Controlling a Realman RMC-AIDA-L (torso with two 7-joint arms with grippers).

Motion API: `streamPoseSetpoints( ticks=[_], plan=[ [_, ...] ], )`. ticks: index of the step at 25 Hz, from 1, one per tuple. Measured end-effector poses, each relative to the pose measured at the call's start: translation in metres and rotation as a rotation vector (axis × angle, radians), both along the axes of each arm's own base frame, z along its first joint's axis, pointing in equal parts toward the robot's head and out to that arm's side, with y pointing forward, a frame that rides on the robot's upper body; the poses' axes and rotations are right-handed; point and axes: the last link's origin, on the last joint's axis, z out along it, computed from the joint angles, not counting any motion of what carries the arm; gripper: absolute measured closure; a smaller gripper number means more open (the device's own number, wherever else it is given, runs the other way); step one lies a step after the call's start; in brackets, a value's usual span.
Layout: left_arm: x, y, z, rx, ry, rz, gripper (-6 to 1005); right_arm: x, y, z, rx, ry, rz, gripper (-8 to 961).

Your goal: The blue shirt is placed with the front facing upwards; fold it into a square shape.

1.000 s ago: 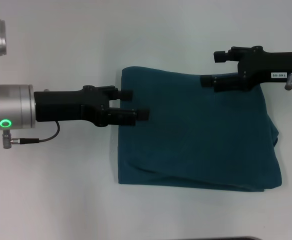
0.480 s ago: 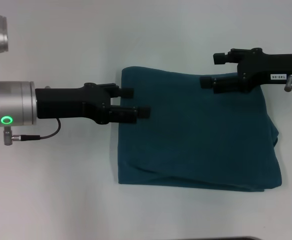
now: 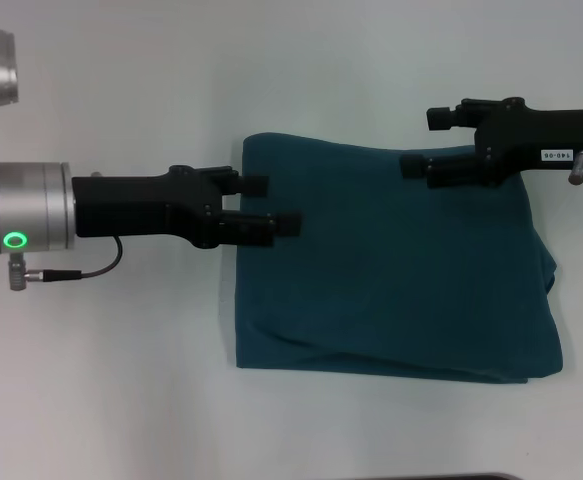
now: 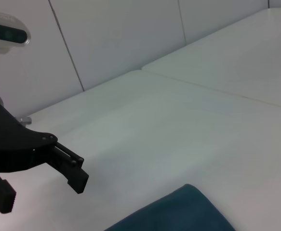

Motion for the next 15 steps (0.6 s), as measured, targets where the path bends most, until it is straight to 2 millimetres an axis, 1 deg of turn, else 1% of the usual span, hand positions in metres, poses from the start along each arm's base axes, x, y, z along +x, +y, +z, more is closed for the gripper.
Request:
streamPoseSetpoints(
  ticks=[15],
  plan=[
    [0.0004,-0.0002,-0.0009,-0.001,0.000,0.000,114,0.0015,-0.0008,0.0003,0.001,-0.001,-0.004,29]
  ],
)
